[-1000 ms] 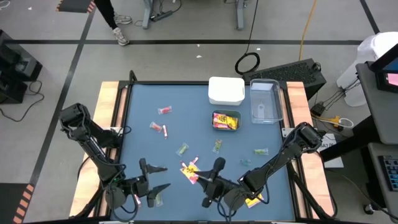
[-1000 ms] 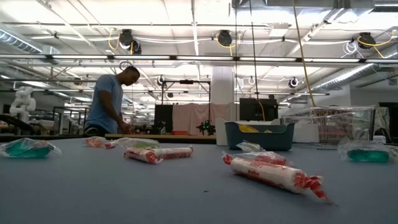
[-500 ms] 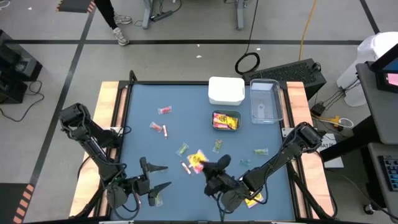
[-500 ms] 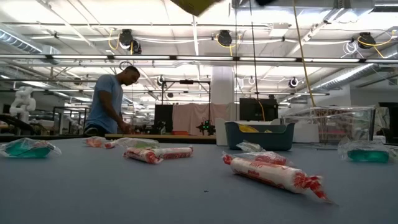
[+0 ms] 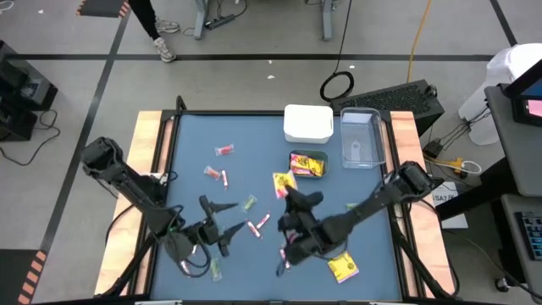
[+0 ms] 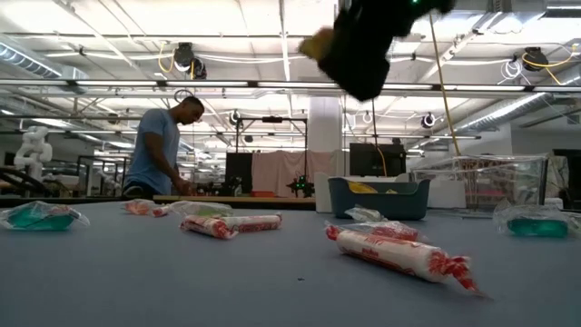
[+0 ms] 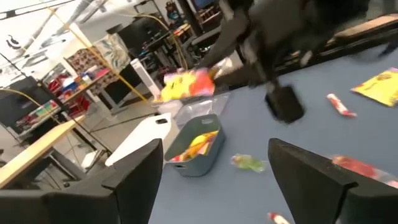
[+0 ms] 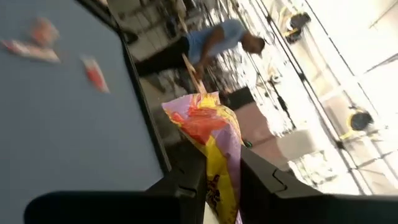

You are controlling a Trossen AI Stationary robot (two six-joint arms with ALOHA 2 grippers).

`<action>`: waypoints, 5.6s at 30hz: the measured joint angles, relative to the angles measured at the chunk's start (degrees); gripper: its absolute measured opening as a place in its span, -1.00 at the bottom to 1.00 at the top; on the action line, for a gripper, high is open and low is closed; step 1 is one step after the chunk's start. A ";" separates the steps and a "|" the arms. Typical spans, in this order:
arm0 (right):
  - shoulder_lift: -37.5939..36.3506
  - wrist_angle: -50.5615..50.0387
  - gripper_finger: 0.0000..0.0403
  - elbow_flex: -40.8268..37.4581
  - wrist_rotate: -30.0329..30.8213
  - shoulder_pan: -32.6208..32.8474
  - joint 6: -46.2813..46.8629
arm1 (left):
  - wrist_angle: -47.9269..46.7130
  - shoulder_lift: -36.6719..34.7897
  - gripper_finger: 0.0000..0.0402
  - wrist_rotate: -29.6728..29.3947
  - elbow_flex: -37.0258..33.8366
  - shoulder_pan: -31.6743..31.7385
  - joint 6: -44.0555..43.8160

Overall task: Sort candy
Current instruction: Put the left yellow candy into the green bin, then put the yellow candy into the green bin

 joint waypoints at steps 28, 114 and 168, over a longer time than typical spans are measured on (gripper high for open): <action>-8.98 -40.44 -0.70 -5.75 -40.78 -26.07 38.48 | -18.45 -15.71 0.45 34.89 -6.71 18.96 -12.00; -8.93 -20.47 0.27 -9.60 -76.73 26.21 93.65 | -18.48 -14.62 0.45 43.33 -6.62 10.43 -23.96; -0.24 -29.59 -0.92 12.32 -53.25 23.50 59.25 | 16.02 2.02 0.45 50.15 -6.58 10.00 -3.77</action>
